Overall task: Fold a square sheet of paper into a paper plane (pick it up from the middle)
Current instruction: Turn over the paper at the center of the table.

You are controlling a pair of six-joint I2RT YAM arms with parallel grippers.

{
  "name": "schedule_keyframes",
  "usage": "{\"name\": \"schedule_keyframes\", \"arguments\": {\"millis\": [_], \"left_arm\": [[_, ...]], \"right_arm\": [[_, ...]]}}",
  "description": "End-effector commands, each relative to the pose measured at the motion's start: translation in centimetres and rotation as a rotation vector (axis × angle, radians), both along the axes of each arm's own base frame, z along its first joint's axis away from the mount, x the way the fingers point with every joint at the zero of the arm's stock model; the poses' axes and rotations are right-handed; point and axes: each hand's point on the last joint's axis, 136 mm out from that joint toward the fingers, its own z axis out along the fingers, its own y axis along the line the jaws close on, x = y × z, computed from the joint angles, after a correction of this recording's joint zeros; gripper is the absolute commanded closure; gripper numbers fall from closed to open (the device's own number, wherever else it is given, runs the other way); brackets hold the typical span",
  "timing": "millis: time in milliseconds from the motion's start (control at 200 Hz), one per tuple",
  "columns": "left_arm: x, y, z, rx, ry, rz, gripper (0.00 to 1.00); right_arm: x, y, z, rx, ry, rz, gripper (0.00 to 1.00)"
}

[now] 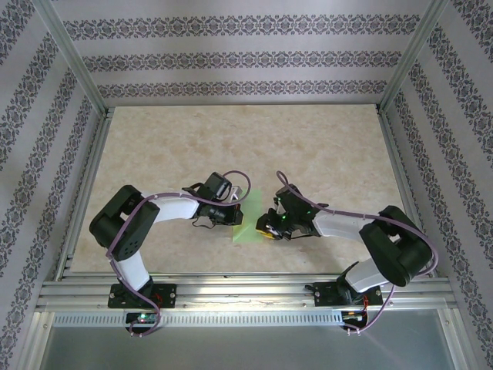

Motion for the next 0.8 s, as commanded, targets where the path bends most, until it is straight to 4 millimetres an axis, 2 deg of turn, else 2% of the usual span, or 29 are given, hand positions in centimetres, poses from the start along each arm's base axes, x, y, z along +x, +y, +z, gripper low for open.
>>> {"name": "schedule_keyframes", "arguments": {"millis": [0, 245, 610, 794], "left_arm": [[-1.6, 1.1, -1.4, 0.039, 0.056, 0.019, 0.95], [-1.7, 0.9, -1.4, 0.026, 0.072, 0.046, 0.96], [-2.1, 0.7, -1.4, -0.006, 0.082, 0.073, 0.96], [-2.0, 0.8, -1.2, -0.003, 0.073, 0.073, 0.96]], "right_arm": [[0.1, 0.2, -0.3, -0.03, 0.014, -0.017, 0.73], [0.5, 0.1, -1.0, -0.062, 0.006, -0.035, 0.7], [2.5, 2.3, 0.5, -0.003, -0.045, 0.008, 0.66], [4.5, 2.2, 1.3, 0.022, -0.074, 0.006, 0.61]]}}
